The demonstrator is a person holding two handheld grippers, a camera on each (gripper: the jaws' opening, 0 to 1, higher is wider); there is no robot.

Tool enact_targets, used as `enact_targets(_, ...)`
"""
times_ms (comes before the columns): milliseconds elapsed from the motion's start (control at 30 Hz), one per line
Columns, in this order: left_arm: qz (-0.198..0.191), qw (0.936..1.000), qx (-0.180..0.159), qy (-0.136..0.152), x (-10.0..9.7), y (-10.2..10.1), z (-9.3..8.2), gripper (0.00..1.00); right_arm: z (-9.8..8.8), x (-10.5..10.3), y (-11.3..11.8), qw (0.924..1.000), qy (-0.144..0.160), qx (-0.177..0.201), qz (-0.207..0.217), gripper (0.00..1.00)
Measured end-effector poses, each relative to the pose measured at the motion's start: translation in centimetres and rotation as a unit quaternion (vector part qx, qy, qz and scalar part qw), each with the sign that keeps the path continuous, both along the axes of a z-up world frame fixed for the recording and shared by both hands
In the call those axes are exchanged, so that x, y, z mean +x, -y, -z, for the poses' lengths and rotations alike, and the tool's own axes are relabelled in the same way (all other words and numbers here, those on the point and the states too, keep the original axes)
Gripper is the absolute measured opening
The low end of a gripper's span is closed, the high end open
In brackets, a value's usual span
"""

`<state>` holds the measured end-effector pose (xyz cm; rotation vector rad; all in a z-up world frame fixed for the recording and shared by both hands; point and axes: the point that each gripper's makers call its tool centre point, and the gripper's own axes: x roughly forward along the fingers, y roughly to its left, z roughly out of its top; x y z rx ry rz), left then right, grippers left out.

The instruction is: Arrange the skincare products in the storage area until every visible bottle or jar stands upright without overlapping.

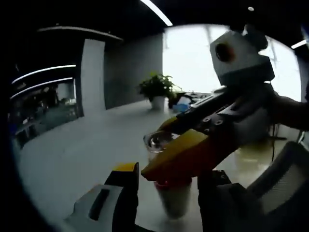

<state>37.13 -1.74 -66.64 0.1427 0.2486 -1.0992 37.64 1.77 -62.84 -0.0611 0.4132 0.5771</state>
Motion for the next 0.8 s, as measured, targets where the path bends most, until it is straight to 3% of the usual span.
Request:
enact_targets(33,-0.010,0.9998,0.015,0.003,0.2,-0.2,0.6,0.48,0.0,0.1,0.1,1.0000,0.003,-0.002,0.002,0.26)
enact_targets(133,-0.027,0.9995,0.016,0.001,0.4,-0.1,1.2,0.47,0.0,0.0,0.2,0.9999,0.005,-0.007,0.010,0.26)
enact_targets(167,-0.052,0.9984,0.017,0.013,1.1,-0.5,1.2,0.47,0.0,-0.1,0.2,0.9998,0.008,-0.007,0.014,0.26)
enact_targets(267,-0.056,0.9981,0.020,0.016,0.9,0.0,1.4,0.48,0.0,-0.2,0.2,0.9994,0.017,-0.011,0.029,0.27)
enact_targets(333,-0.053,0.9959,0.045,0.058,0.8,0.1,1.2,0.47,0.0,-0.4,0.2,0.9990,0.022,-0.019,0.034,0.27)
enact_targets(367,-0.041,0.9962,0.046,0.061,0.3,0.5,1.2,0.44,0.0,-0.2,0.3,0.9990,0.021,-0.017,0.036,0.27)
enact_targets(467,-0.036,0.9971,0.041,0.053,-0.2,0.9,1.4,0.33,0.1,-0.1,0.4,0.9987,0.023,-0.020,0.042,0.27)
enact_targets(533,-0.037,0.9970,0.043,0.054,-0.2,0.8,1.4,0.32,0.2,-0.3,0.6,0.9983,0.022,-0.020,0.050,0.27)
enact_targets(600,-0.040,0.9984,0.032,0.023,-0.3,0.8,1.6,0.30,0.1,-0.4,0.8,0.9980,0.023,-0.013,0.057,0.27)
enact_targets(667,-0.034,0.9978,0.037,0.042,-0.3,0.8,1.5,0.30,0.1,-0.4,0.8,0.9981,0.024,-0.015,0.055,0.27)
enact_targets(800,-0.020,0.9991,0.026,0.027,-0.3,0.7,1.4,0.29,0.1,-0.7,0.5,0.9989,0.032,-0.031,0.017,0.27)
